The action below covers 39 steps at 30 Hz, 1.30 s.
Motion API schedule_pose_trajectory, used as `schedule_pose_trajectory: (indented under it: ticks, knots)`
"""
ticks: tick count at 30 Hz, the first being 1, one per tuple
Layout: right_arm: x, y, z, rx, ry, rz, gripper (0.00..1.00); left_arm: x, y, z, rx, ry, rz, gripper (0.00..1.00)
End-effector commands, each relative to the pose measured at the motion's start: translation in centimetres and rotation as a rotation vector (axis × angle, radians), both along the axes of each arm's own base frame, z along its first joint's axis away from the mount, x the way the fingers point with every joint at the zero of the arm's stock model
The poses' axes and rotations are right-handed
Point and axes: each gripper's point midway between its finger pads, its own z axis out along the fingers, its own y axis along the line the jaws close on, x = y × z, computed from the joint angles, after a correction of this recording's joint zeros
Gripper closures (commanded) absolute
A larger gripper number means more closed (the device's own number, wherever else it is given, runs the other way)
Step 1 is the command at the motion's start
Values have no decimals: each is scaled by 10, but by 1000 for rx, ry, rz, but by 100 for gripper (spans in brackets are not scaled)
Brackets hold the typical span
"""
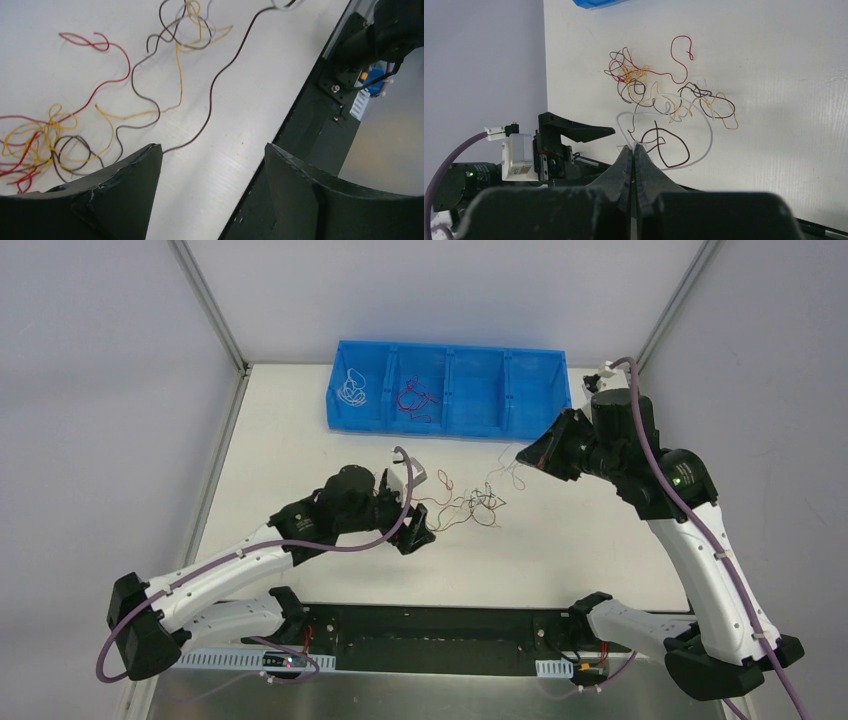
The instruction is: Untangle the cables
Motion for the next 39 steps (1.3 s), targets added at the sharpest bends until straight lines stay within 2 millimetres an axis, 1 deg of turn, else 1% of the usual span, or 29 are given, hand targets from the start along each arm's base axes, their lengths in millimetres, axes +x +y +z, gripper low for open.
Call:
schedule_pose_trajectory:
  ticks: [1,8,12,15,16,17,20,21,23,25,28,29,30,31,32,36,39]
  knots:
    - [2,11,17,75,-24,21,100,10,-38,37,-215,-130,-88,23]
    - [-1,17,24,120,-22,36,100,21,-77,46,-336,-189,-155,23]
    - [-2,19,31,142,-28,43,100,29,-93,45,-349,-216,-166,27]
    - [-3,19,33,143,-30,43,100,30,-102,44,-354,-223,-189,34]
    - [-3,19,35,143,-33,43,100,29,-104,42,-351,-219,-197,39]
    - [-4,18,35,141,-34,42,100,29,-105,40,-348,-215,-197,49]
    - [-3,14,37,121,-43,29,100,31,-100,36,-343,-215,-167,88]
    - [-3,10,37,106,-51,21,100,30,-95,35,-336,-210,-153,100]
    - [-1,0,39,65,-67,-10,100,27,-83,30,-314,-195,-116,100]
    - [1,-16,42,17,-86,-58,100,26,-62,22,-269,-187,-53,100]
    - [7,-47,50,-46,-128,-166,100,28,-21,-2,-149,-171,87,100]
    - [8,-56,52,-58,-138,-201,100,31,-5,-8,-109,-168,151,100]
    - [10,-64,54,-70,-146,-230,100,34,10,-8,-88,-169,211,100]
    - [11,-71,56,-80,-156,-258,100,35,27,-18,-44,-154,269,100]
    - [11,-78,57,-90,-162,-285,100,38,42,-23,-12,-143,329,100]
    - [13,-105,57,-140,-169,-388,100,44,87,-30,104,-111,498,100]
    - [14,-120,57,-167,-177,-446,100,47,112,-38,187,-82,579,100]
